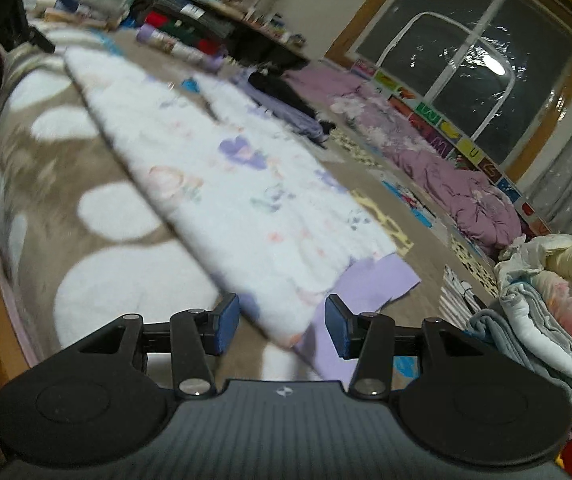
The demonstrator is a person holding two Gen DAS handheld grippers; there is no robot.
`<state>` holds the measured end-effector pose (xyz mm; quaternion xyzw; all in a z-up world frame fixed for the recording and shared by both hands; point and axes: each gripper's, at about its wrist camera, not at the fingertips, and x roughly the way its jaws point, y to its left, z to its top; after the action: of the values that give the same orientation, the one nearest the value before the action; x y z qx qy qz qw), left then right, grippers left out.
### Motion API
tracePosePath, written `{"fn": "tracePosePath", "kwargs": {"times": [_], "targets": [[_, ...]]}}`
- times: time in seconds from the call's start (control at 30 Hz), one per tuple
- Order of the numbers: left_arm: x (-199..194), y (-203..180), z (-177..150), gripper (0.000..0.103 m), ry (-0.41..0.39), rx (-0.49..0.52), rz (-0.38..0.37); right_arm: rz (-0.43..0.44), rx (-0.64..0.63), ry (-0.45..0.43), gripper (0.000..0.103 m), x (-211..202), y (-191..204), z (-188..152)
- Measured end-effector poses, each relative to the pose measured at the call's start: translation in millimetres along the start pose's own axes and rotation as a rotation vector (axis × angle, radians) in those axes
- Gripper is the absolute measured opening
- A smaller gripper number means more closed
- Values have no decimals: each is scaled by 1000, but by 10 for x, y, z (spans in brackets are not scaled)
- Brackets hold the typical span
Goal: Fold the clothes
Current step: 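Grasp the garment edge with the right tool while the left tool grasps the other edge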
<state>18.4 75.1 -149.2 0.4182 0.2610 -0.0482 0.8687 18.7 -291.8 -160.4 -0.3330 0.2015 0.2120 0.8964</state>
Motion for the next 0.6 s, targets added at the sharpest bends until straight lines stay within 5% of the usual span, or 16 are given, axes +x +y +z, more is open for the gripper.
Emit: {"fn": "tracePosePath", "kwargs": {"times": [0.2, 0.37, 0.43, 0.5, 0.6], "targets": [[102, -182, -51, 72, -4, 132, 30, -29, -55, 38, 48, 6, 45, -53], [184, -180, -51, 71, -18, 148, 51, -76, -89, 61, 49, 57, 23, -97], [218, -176, -40, 60, -21, 140, 60, -87, -107, 53, 49, 85, 25, -124], [254, -175, -28, 34, -18, 133, 66, -96, -120, 40, 49, 117, 24, -150], [263, -155, -9, 20, -26, 91, 77, -83, -89, 11, 43, 160, -11, -191]]}}
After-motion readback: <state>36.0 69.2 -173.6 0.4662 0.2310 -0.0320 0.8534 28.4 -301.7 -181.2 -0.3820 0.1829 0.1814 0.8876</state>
